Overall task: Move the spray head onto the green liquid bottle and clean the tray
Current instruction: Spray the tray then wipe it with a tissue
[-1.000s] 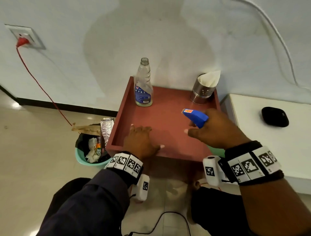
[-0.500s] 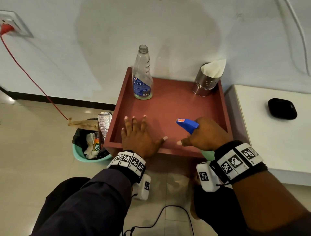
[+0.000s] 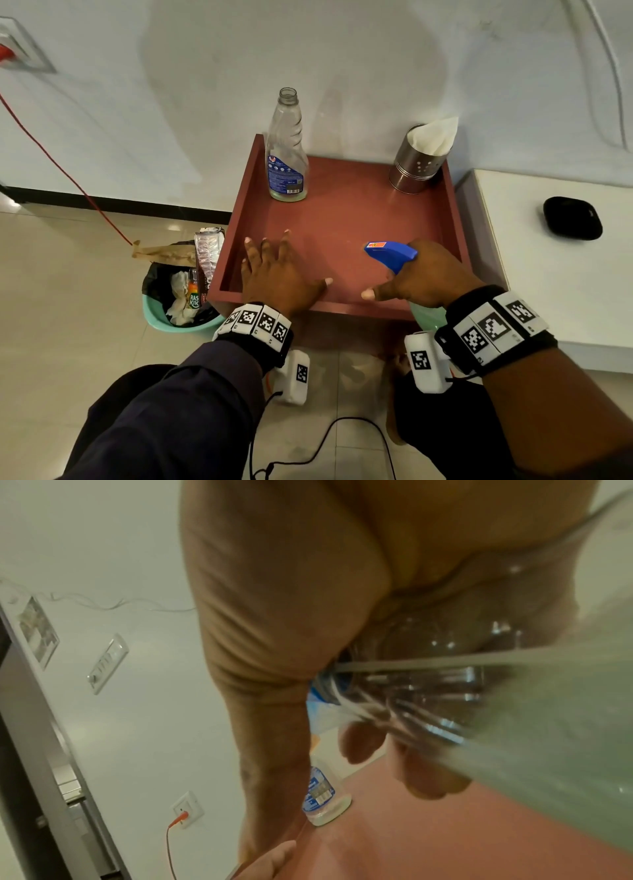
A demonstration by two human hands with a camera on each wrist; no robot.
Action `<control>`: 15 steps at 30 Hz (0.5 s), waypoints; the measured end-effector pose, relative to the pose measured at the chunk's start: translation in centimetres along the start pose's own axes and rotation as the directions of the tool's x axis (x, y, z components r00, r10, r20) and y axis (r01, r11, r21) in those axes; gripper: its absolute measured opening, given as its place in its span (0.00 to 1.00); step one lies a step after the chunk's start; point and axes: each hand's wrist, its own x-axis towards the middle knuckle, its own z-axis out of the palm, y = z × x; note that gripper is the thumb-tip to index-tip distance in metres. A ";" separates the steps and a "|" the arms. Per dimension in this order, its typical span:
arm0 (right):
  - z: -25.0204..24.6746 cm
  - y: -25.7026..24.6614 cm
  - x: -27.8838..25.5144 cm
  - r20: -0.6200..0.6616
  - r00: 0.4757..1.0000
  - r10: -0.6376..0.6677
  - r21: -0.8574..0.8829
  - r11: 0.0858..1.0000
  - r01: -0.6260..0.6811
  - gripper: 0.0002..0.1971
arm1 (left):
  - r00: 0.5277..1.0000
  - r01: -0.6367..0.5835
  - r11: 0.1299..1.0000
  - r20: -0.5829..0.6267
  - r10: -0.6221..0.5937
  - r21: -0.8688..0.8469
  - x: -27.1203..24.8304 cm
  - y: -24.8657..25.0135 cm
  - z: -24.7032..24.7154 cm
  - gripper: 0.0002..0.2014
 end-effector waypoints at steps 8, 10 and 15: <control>-2.8 0.9 -0.9 0.043 0.999 0.008 -0.083 0.997 -0.005 0.28 | 0.998 -0.059 0.996 0.004 0.060 -0.062 0.3 1.3 -0.4 0.62; -4.1 2.2 -1.4 0.064 0.998 0.012 -0.195 0.981 0.001 0.34 | 0.997 -0.077 0.995 0.006 0.077 -0.068 0.3 1.7 -0.7 0.62; -7.2 5.7 -2.4 -0.001 0.994 0.107 -0.256 0.961 -0.104 0.37 | 0.992 -0.113 0.989 0.040 0.117 -0.092 0.3 2.4 -0.9 0.62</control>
